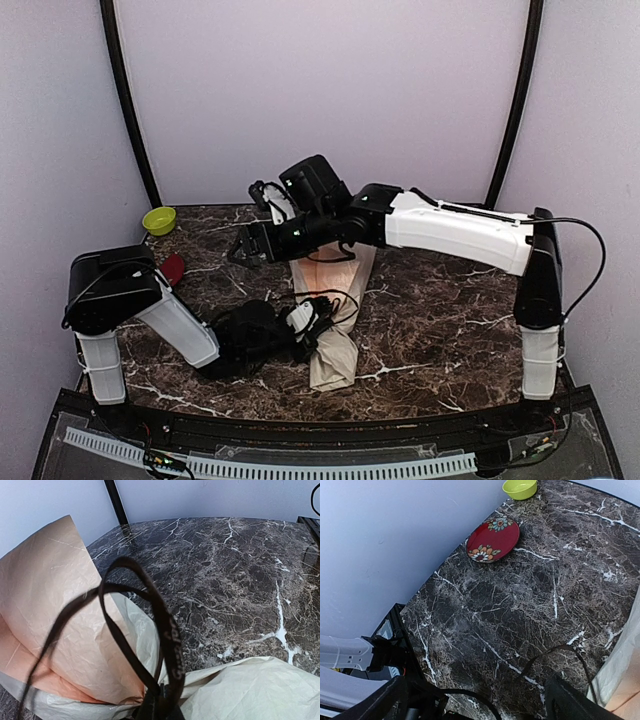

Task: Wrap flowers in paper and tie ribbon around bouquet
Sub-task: Place the right side of the ribbon on the folded bouquet, then pick up the right side of the half-tied ribbon from the folded bouquet.

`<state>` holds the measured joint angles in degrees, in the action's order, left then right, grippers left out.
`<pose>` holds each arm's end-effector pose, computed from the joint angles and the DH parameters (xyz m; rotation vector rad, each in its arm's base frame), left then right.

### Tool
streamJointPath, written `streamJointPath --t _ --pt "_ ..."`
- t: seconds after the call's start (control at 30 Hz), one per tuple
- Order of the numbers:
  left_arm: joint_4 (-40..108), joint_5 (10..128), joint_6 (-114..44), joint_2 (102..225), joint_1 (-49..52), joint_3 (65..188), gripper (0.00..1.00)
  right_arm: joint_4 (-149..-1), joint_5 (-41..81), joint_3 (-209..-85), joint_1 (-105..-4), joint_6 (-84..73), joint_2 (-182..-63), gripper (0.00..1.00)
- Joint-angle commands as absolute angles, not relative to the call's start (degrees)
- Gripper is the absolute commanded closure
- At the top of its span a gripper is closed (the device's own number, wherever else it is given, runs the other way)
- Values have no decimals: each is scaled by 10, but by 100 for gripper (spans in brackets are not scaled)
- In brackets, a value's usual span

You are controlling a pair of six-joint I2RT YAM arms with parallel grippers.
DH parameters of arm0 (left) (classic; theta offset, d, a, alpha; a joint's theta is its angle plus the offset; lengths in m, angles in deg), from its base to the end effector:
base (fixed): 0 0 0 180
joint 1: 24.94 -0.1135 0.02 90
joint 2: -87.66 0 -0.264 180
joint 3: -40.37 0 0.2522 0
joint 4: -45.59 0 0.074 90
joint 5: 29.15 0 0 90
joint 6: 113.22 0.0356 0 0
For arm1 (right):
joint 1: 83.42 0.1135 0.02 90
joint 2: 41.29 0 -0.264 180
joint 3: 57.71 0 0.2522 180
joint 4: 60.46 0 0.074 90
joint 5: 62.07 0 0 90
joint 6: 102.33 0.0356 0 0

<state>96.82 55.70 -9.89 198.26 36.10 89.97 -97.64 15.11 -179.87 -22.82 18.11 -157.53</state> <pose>0.1689 -0.2986 0.1215 1.0159 1.4500 -0.5301 0.2290 0.4225 0.3199 -0.7489 2.2127 1.1197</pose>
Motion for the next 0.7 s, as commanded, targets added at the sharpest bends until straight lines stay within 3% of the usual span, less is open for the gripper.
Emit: streamJointPath --t 0.0,0.17,0.27,0.53,0.67 --pt "977 557 -96 1976 364 894 100 -1042 210 -1853 -221 98 -1542 0" --pt "981 557 -100 1975 364 891 100 -1041 197 -1820 -238 19 -1480 0" --pt "988 562 -106 1974 364 889 100 -1015 187 -1741 -269 -20 -1416 0" --pt "995 569 -115 1973 363 887 100 -833 -60 -1384 -352 -102 -1255 22" --pt "993 571 -122 1973 363 887 100 -811 -54 -1325 -357 -124 -1285 32"
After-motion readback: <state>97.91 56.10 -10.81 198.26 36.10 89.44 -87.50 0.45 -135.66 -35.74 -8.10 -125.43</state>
